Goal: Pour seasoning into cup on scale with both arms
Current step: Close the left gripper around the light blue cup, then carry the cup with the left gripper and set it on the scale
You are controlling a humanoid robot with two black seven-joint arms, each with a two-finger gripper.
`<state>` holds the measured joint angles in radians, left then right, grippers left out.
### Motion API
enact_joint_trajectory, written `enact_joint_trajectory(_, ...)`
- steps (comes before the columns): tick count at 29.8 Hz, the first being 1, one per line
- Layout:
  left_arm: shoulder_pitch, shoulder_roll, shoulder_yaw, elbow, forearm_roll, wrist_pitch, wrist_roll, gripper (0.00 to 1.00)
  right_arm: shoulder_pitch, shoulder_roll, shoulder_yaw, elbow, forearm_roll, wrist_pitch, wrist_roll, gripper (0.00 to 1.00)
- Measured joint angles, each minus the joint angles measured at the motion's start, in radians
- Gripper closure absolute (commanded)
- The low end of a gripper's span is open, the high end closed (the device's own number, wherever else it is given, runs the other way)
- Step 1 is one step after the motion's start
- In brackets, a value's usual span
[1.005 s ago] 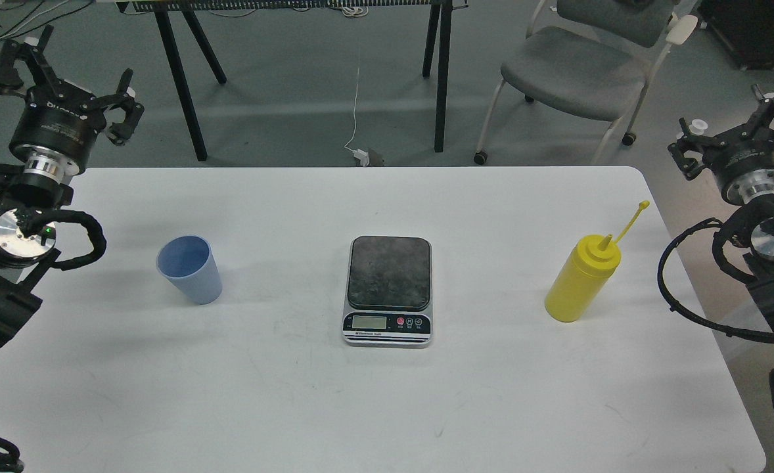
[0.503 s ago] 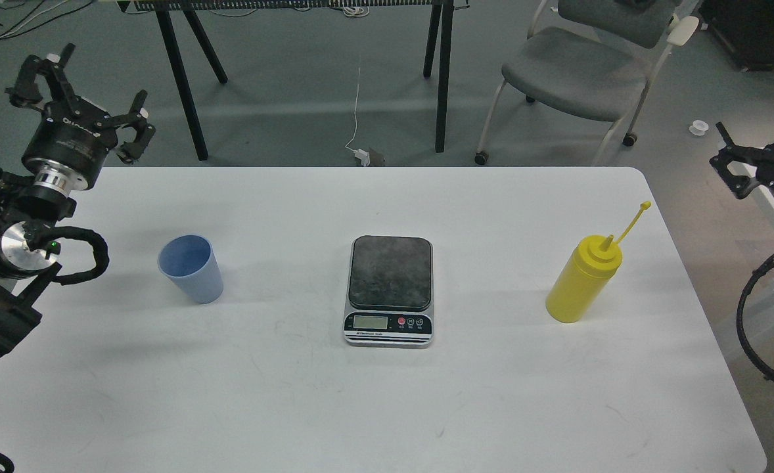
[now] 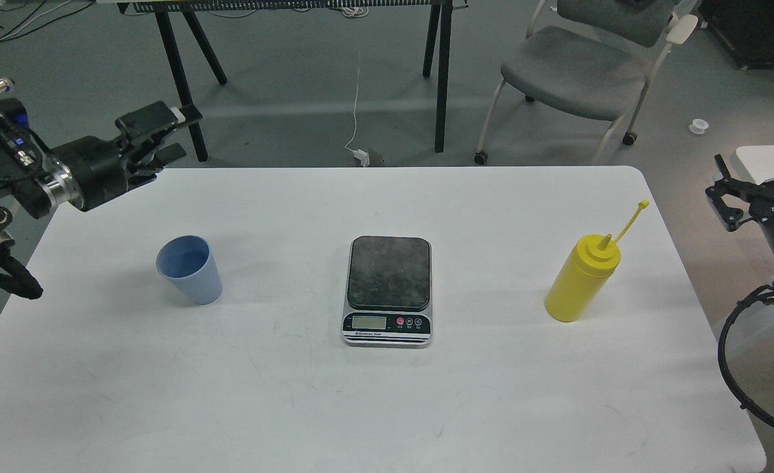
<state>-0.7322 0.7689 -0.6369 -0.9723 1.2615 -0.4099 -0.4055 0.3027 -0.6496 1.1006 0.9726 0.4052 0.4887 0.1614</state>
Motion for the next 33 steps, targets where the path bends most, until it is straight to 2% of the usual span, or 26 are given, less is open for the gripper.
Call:
enact_joint_trajectory(4,0.009,0.006,0.016,-0.006,0.327,0.078,-0.013,0.05,0.004,0.003,0.002,0.000,0.000,0.000,-0.001,0.00)
enact_joint_trajectory(8,0.012,0.007,0.108,0.002,0.522,0.190,-0.018,0.10,0.001,0.003,0.007,0.000,0.000,0.000,-0.002,0.00)
enact_joint_trajectory(12,0.005,0.007,0.248,0.047,0.580,0.297,-0.019,0.19,-0.004,0.003,0.009,0.000,0.000,0.000,-0.002,0.00)
enact_joint_trajectory(17,-0.004,-0.007,0.392,0.146,0.587,0.378,-0.022,0.34,-0.005,0.003,0.011,-0.001,-0.001,0.000,-0.002,0.00)
enact_joint_trajectory(21,-0.015,-0.011,0.458,0.190,0.587,0.403,-0.050,0.51,-0.005,0.003,0.012,-0.002,-0.002,0.000,-0.002,0.00)
enact_joint_trajectory(26,-0.017,-0.020,0.469,0.213,0.579,0.406,-0.075,0.88,-0.005,0.005,0.012,-0.005,-0.002,0.000,-0.001,0.00)
enact_joint_trajectory(29,-0.017,-0.027,0.471,0.216,0.578,0.404,-0.082,0.94,-0.005,0.005,0.012,-0.006,-0.002,0.000,0.000,0.00)
enact_joint_trajectory(33,-0.017,-0.030,0.471,0.216,0.571,0.402,-0.083,0.96,-0.005,0.005,0.012,-0.008,-0.003,0.000,0.000,0.00)
